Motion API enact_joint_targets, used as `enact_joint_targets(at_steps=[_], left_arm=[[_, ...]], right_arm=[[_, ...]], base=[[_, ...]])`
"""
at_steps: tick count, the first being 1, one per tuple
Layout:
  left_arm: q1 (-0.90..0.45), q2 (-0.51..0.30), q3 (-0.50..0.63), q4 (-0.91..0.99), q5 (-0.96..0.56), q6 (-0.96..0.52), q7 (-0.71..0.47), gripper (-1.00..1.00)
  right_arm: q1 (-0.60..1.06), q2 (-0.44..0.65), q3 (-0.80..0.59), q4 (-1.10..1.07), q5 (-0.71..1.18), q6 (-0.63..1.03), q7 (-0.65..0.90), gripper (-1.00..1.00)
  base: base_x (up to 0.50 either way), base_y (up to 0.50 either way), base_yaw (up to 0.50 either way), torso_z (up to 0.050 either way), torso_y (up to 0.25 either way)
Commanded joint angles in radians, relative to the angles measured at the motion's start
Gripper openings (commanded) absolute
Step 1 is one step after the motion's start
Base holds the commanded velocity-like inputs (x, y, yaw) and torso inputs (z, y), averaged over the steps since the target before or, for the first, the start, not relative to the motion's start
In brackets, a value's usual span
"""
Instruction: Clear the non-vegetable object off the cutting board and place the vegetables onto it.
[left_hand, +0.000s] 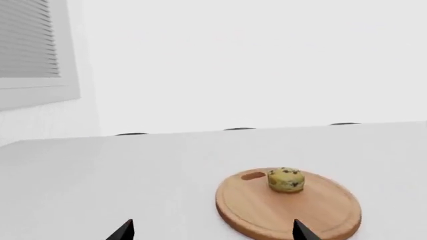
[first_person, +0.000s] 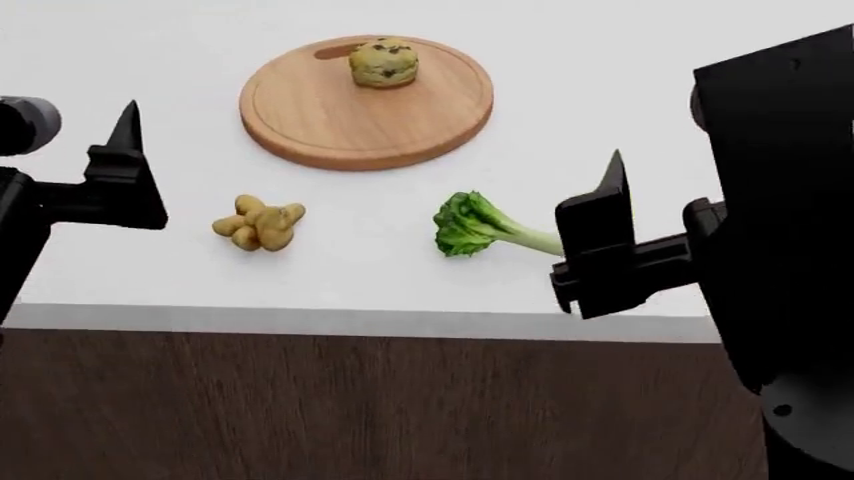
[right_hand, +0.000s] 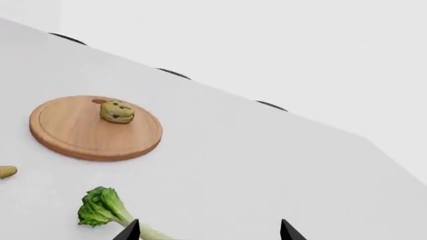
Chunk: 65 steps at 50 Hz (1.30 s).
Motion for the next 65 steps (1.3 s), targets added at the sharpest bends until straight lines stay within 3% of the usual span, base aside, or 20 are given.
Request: enact_joint_targets(at_steps=[1,2,10,22,58,65], left_arm=[[-0.200,0.010,0.027,-0.176,-0.005,-0.042,0.028,1.00],[-0.286,0.021,0.021,-0.246,-0.010,-0.052,0.036,1.00],[-0.306,0.024,0.011,-0.262,-0.022,-0.030,0.047,1.00],[-0.367,0.026,0.025,-0.311,-0.024,-0.034,0.055,1.00],[-0.343,0.013,0.028,-0.294,-0.041,-0.048,0.037,1.00],[-0.341,0.014,0.023,-0.292,-0.042,-0.031,0.032,1.00]], right_arm=[[0.258,0.061,-0.135,0.205,-0.009,-0.027,-0.139,1.00],[0.352,0.048,-0.212,0.294,-0.096,-0.075,-0.264,1.00],[0.354,0.054,-0.248,0.311,-0.117,-0.099,-0.302,1.00],[0.348,0.059,-0.262,0.314,-0.116,-0.118,-0.311,1.00],[0.264,0.077,-0.250,0.276,-0.030,-0.135,-0.268,1.00],[0.280,0.072,-0.262,0.271,-0.023,-0.138,-0.286,1.00]], base=[[0.00,0.00,0.00,0.000,0.000],[0.50,0.00,0.00,0.000,0.000],[0.50,0.00,0.00,0.000,0.000],[0.50,0.00,0.00,0.000,0.000],[0.50,0.00,0.00,0.000,0.001],[0.03,0.00,0.00,0.000,0.002]])
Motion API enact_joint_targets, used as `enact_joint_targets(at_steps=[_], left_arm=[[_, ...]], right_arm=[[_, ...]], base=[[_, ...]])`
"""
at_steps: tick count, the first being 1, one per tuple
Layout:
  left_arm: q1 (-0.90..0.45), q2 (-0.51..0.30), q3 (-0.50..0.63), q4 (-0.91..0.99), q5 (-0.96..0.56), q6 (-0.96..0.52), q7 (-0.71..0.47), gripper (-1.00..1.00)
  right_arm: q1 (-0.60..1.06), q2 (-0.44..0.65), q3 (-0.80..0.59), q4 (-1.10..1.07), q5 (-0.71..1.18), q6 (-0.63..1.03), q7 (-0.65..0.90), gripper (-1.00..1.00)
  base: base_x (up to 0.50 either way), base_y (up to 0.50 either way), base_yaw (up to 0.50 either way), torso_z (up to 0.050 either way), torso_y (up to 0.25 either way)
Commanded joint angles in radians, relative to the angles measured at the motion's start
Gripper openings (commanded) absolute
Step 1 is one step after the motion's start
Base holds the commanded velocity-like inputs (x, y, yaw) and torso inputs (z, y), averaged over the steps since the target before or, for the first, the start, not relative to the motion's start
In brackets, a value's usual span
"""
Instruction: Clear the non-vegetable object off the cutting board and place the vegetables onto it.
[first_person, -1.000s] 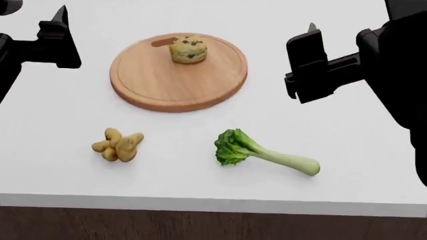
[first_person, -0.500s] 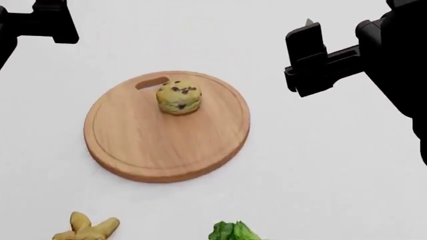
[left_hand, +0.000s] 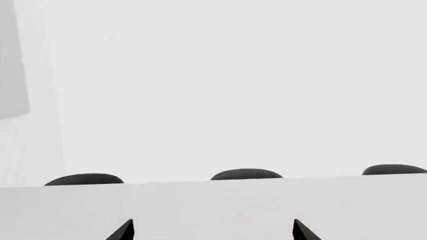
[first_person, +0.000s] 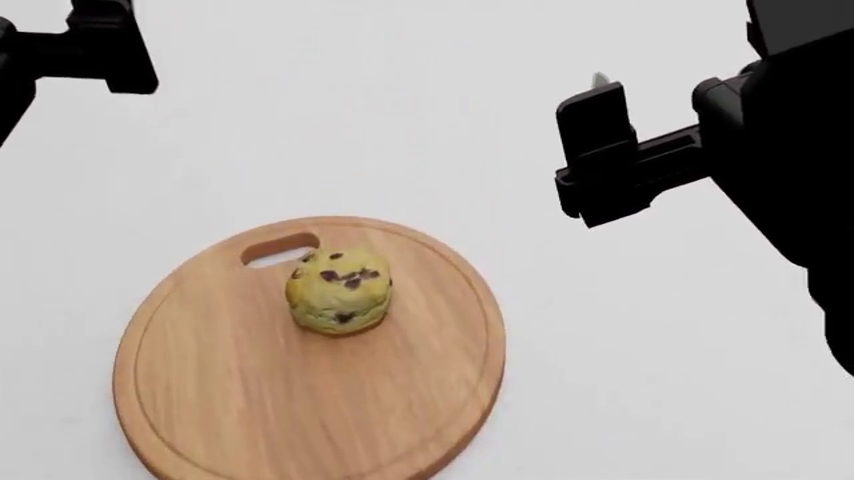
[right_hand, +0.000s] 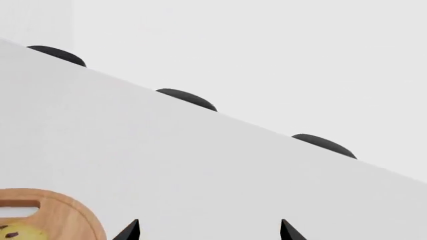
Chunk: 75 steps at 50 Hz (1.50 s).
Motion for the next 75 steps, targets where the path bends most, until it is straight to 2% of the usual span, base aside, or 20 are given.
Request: enact_joint_targets(at_steps=[1,16,35,52,75], left_arm=[[0.002,0.002,-0.012,0.003,-0.005,0.023,-0.008,1.00],[0.013,0.002,-0.018,-0.021,-0.006,0.054,-0.014,1.00],[0.010,-0.008,-0.021,-0.014,-0.015,0.049,-0.023,1.00],[0.006,-0.011,-0.011,-0.020,-0.017,0.054,-0.024,1.00],[0.008,-0.018,-0.013,-0.028,-0.023,0.061,-0.033,1.00]], right_arm=[[0.008,-0.006,-0.013,-0.008,0.018,-0.005,-0.014,1.00],[0.001,-0.045,-0.039,0.021,0.052,-0.008,-0.032,1.00],[0.031,-0.142,-0.209,0.113,-0.094,-0.089,-0.210,1.00],[0.052,-0.237,-0.288,0.265,-0.166,-0.169,-0.327,1.00],[0.011,-0.341,-0.243,0.323,-0.002,-0.115,-0.309,1.00]], base=[[0.00,0.00,0.00,0.000,0.000],[0.00,0.00,0.00,0.000,0.000],[0.00,0.00,0.00,0.000,0.000],[0.00,0.00,0.00,0.000,0.000],[0.00,0.00,0.00,0.000,0.000]])
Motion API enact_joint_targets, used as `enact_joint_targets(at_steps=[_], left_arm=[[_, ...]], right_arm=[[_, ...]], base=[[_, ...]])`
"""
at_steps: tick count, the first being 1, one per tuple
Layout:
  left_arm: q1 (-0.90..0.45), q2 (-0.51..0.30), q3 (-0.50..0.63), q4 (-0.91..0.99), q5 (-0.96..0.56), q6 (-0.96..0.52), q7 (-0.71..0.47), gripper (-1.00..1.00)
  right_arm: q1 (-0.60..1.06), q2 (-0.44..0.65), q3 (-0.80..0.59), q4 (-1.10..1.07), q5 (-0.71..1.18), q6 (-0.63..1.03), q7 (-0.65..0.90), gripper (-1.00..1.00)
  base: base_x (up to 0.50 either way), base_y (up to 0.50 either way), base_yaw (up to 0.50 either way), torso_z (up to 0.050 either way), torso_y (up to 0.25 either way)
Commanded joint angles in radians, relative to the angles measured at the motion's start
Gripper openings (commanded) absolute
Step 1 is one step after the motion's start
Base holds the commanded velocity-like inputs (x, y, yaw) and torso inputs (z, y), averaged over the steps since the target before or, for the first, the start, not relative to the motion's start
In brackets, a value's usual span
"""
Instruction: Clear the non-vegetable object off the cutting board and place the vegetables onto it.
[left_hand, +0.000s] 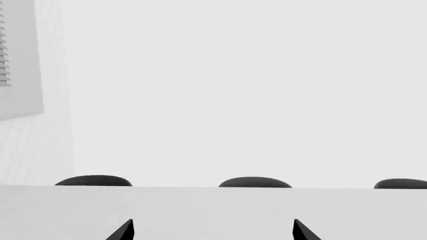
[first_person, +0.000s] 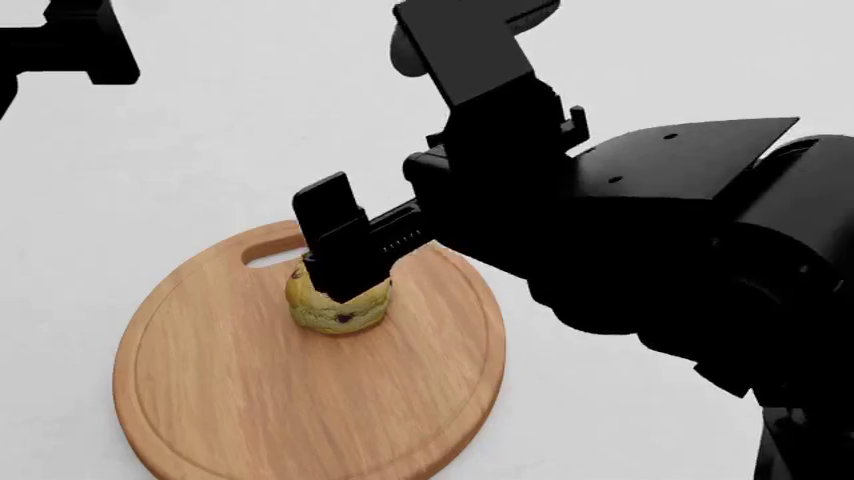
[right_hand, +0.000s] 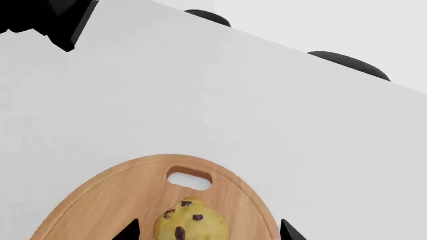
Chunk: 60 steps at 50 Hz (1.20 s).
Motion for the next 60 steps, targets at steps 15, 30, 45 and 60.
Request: enact_joint_targets(at_steps=[15,30,45,60], left_arm=[[0.007,-0.003,0.002,-0.019,-0.004,0.023,-0.004,1.00],[0.009,-0.002,0.014,-0.027,0.000,0.038,-0.009,1.00],[0.015,-0.005,0.015,-0.035,-0.004,0.050,-0.009,1.00],[0.014,-0.011,0.018,-0.023,-0.010,0.046,-0.015,1.00]], right_arm=[[-0.015,-0.045,-0.060,0.089,-0.006,-0.029,-0.111,1.00],[-0.027,-0.055,-0.141,0.159,-0.098,-0.097,-0.203,1.00],[-0.034,-0.068,-0.197,0.227,-0.158,-0.144,-0.267,1.00],[-0.023,-0.086,-0.256,0.297,-0.213,-0.177,-0.327,1.00]], base=[[0.00,0.00,0.00,0.000,0.000],[0.00,0.00,0.00,0.000,0.000],[0.00,0.00,0.00,0.000,0.000],[0.00,0.00,0.00,0.000,0.000]])
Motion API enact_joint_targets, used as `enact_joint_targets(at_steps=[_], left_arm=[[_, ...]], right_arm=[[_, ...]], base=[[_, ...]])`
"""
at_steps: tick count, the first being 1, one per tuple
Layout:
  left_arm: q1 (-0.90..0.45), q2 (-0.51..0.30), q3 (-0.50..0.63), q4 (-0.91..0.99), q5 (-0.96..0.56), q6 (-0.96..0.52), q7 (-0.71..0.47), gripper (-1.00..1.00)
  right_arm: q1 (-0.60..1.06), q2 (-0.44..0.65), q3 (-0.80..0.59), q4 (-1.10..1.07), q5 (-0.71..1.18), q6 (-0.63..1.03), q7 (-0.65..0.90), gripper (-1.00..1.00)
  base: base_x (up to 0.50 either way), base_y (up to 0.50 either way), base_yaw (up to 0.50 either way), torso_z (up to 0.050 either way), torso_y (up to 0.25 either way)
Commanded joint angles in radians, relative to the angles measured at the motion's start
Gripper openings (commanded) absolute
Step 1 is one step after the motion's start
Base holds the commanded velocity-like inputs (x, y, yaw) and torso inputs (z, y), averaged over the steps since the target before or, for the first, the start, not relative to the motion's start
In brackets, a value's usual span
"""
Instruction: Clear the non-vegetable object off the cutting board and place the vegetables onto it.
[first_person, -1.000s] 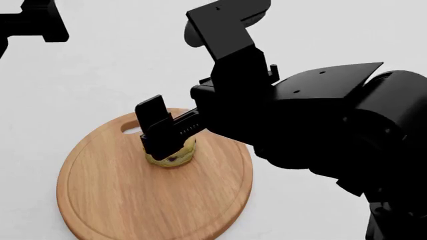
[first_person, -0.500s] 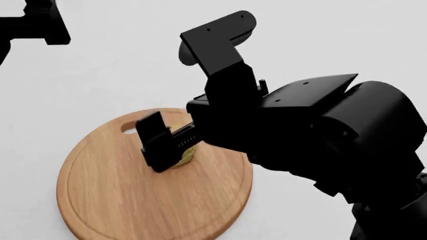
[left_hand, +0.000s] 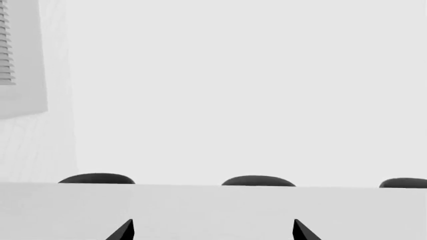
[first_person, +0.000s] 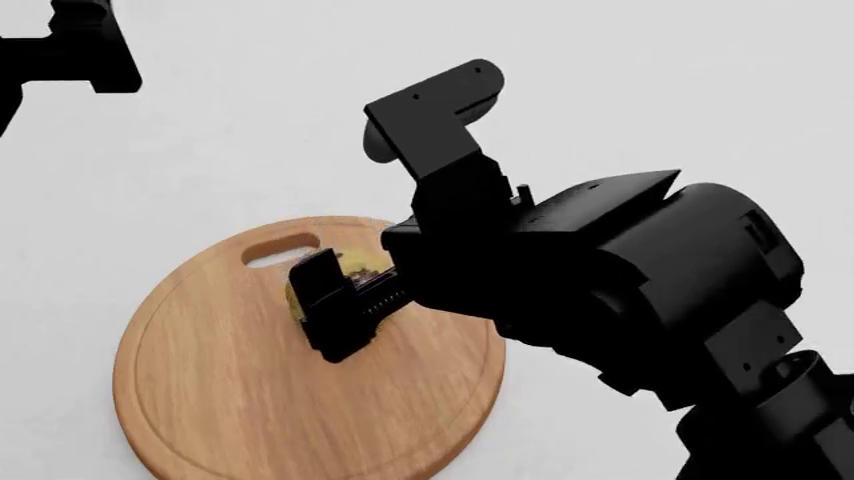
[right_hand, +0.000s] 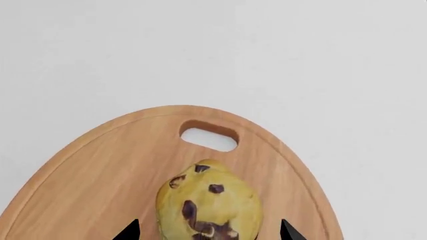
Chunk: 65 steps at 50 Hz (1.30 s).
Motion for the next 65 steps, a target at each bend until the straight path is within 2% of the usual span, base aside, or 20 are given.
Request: enact_joint_targets(at_steps=[1,23,65], left_arm=[[-0.002,-0.004,0.000,0.008,-0.006,-0.004,-0.004,1.00],[-0.003,-0.010,0.005,-0.008,-0.008,0.012,-0.005,1.00],[0.002,-0.019,0.011,-0.008,-0.021,0.020,-0.011,1.00]], right_arm=[[0.008,-0.013,-0.038,0.052,-0.038,-0.027,-0.043,1.00],[0.016,-0.046,-0.075,0.160,-0.074,-0.071,-0.120,1.00],[0.007,-0.071,-0.107,0.230,-0.081,-0.092,-0.181,1.00]], base=[[0.00,0.00,0.00,0.000,0.000],[0.00,0.00,0.00,0.000,0.000],[0.00,0.00,0.00,0.000,0.000]])
